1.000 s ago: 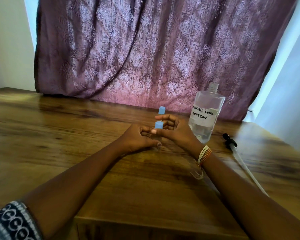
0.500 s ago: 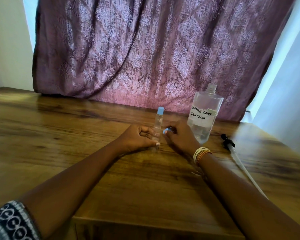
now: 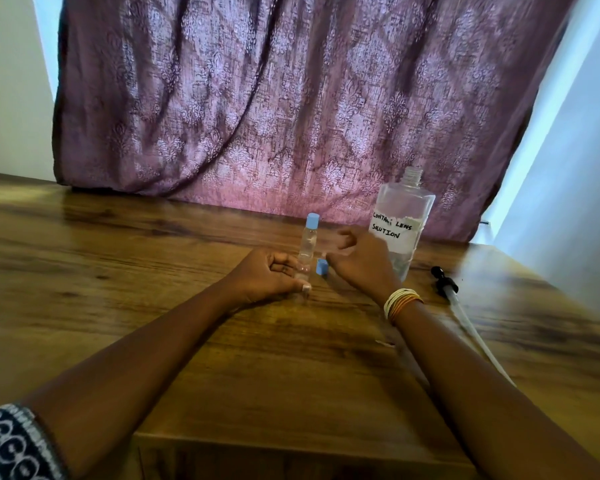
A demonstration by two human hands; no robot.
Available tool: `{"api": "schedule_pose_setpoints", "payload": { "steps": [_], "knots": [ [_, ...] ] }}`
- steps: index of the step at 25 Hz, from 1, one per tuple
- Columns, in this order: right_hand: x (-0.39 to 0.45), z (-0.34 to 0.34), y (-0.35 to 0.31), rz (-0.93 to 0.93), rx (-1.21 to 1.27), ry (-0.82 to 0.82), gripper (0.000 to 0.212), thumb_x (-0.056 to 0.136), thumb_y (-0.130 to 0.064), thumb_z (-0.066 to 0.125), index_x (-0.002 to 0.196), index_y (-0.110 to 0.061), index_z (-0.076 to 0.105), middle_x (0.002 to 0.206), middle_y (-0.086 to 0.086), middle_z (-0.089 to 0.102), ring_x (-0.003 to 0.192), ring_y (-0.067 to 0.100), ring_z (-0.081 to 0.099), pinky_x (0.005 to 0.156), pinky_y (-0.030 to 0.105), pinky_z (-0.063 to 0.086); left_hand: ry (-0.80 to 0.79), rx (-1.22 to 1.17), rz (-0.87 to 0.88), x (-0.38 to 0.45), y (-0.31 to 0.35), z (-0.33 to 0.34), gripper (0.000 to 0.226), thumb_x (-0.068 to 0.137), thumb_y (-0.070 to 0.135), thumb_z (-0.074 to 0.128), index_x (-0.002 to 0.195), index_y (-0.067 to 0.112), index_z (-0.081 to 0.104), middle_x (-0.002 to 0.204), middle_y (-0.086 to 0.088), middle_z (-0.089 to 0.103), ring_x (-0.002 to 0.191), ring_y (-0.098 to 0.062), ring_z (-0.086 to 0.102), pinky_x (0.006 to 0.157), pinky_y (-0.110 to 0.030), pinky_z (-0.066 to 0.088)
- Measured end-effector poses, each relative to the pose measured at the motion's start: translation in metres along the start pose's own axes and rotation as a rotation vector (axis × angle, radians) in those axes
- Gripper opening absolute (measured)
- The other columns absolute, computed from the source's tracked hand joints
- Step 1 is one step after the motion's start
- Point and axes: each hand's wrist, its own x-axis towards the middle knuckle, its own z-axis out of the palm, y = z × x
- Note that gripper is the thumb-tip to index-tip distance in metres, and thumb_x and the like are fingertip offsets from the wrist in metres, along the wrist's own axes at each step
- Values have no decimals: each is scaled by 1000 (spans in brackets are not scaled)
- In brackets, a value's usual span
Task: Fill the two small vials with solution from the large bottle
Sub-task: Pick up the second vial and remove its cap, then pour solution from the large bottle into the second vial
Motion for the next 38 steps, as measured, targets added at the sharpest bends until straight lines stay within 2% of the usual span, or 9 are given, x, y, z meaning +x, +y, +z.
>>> {"api": "schedule_pose_setpoints", "payload": {
  "steps": [5, 10, 13, 16, 19, 22, 25, 34, 38],
  "knots": [
    [8, -44, -6, -226, 50, 538, 8, 78, -22, 65, 84, -18, 63, 65, -4, 56, 57, 10, 52, 54, 16, 37, -11, 26, -10, -1, 0, 1, 38, 65, 9, 85, 101, 5, 73, 101, -16, 76, 96, -30, 72, 92, -46, 56],
    [19, -52, 18, -10, -61, 740, 63, 69, -34, 81, 115, -4, 50, 122, 19, 47, 113, 29, 47, 92, 26, 36, -23, 23, -6, 0, 0, 0, 40, 64, 10, 86, 102, 7, 73, 100, -15, 76, 98, -31, 71, 93, -50, 55],
    [24, -50, 33, 111, 187, 585, 93, 68, -40, 84, 139, -10, 31, 142, 17, 39, 128, 31, 45, 104, 40, 43, -27, 14, 1, 0, 0, 1, 40, 64, 11, 86, 101, 6, 73, 100, -14, 76, 98, -32, 71, 92, -50, 55],
    [28, -51, 41, 185, 396, 416, 92, 69, -39, 85, 140, -18, 30, 134, 11, 52, 115, 29, 58, 93, 44, 54, -38, 11, 7, 0, 0, 2, 38, 65, 13, 86, 101, 11, 74, 99, -9, 77, 96, -27, 72, 90, -44, 57],
    [31, -56, 47, 161, 327, 424, 71, 64, -30, 88, 120, -10, 49, 115, 8, 60, 104, 28, 62, 84, 39, 57, -45, -63, 25, 0, 0, 2, 30, 68, 18, 84, 98, 18, 75, 95, -4, 78, 92, -22, 74, 82, -32, 60],
    [27, -59, 40, 31, 394, 352, 63, 62, -19, 85, 113, -21, 48, 104, -5, 60, 91, 12, 65, 63, 17, 56, -50, -204, 48, -2, 1, 0, 18, 67, 24, 79, 85, 24, 78, 90, -2, 78, 82, -14, 73, 68, -25, 59],
    [20, -53, 31, -176, 316, 220, 69, 59, -19, 83, 115, -19, 44, 110, -2, 59, 91, 3, 62, 65, 6, 49, -23, -251, 68, -1, 0, 0, 13, 77, 10, 74, 81, 21, 78, 85, -2, 78, 77, -13, 73, 64, -23, 58],
    [11, -50, 14, -399, 51, -18, 73, 57, -27, 80, 126, -20, 57, 116, -9, 62, 101, 11, 60, 82, 1, 41, -17, -239, 118, -2, 1, 1, 21, 81, 6, 71, 100, 14, 73, 91, 2, 78, 84, -12, 73, 66, -20, 56],
    [5, -44, 8, -462, 2, -51, 69, 60, -41, 71, 125, -18, 58, 114, -6, 63, 97, 10, 60, 82, 17, 50, -24, -248, 147, -2, 2, 3, 20, 82, 6, 69, 101, 12, 73, 92, 2, 78, 83, -11, 73, 65, -19, 56]
  ]
}}
